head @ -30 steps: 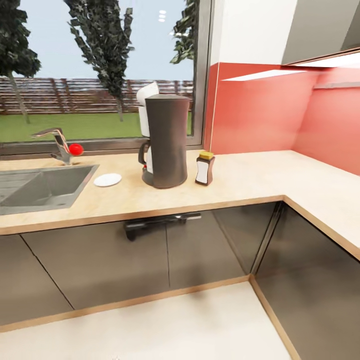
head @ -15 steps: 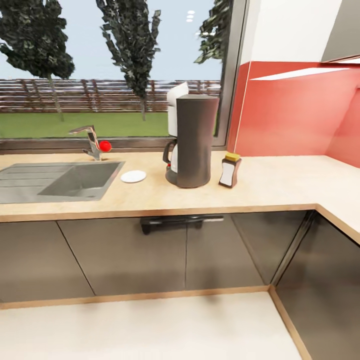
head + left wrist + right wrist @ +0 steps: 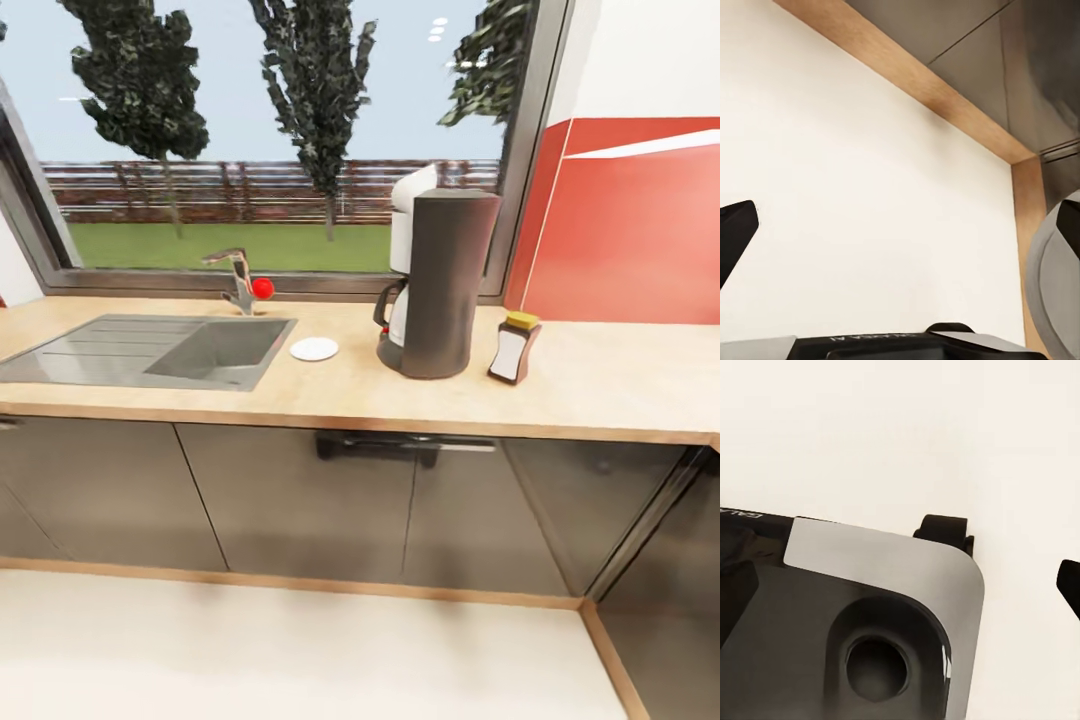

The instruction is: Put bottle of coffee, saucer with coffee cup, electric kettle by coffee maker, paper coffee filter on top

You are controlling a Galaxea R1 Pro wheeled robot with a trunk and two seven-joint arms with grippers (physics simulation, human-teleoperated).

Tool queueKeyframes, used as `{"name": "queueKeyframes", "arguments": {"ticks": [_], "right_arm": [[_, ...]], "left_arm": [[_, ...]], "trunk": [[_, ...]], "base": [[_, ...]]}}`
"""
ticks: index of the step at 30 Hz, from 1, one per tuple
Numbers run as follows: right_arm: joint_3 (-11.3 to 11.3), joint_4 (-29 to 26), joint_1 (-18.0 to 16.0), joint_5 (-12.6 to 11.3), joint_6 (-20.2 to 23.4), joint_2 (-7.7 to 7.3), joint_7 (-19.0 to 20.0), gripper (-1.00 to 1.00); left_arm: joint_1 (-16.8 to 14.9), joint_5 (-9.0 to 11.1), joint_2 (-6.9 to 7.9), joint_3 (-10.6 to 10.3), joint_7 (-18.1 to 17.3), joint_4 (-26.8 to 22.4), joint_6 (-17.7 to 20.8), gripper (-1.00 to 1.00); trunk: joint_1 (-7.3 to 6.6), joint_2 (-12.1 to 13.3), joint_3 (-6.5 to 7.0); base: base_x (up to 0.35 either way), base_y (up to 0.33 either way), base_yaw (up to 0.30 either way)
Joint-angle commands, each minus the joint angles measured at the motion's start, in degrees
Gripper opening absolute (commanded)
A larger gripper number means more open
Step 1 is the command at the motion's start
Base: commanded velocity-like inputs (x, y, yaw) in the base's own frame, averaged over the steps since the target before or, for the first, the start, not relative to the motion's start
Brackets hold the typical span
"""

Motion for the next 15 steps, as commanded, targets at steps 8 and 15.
{"name": "queueKeyframes", "arguments": {"ticks": [8,15], "right_arm": [[-0.47,0.12,-0.03,0.56,-0.28,-0.05,0.06,1.0],[-0.33,0.12,-0.03,0.68,-0.2,-0.16,0.19,1.0]], "left_arm": [[-0.06,-0.31,0.0,0.45,-0.29,0.07,-0.2,1.0],[-0.06,-0.3,0.0,0.39,-0.31,0.05,-0.18,1.0]], "trunk": [[-0.01,-0.02,-0.05],[-0.01,-0.02,-0.05]], "base": [[0.0,0.006,0.273],[0.06,0.197,0.14]]}}
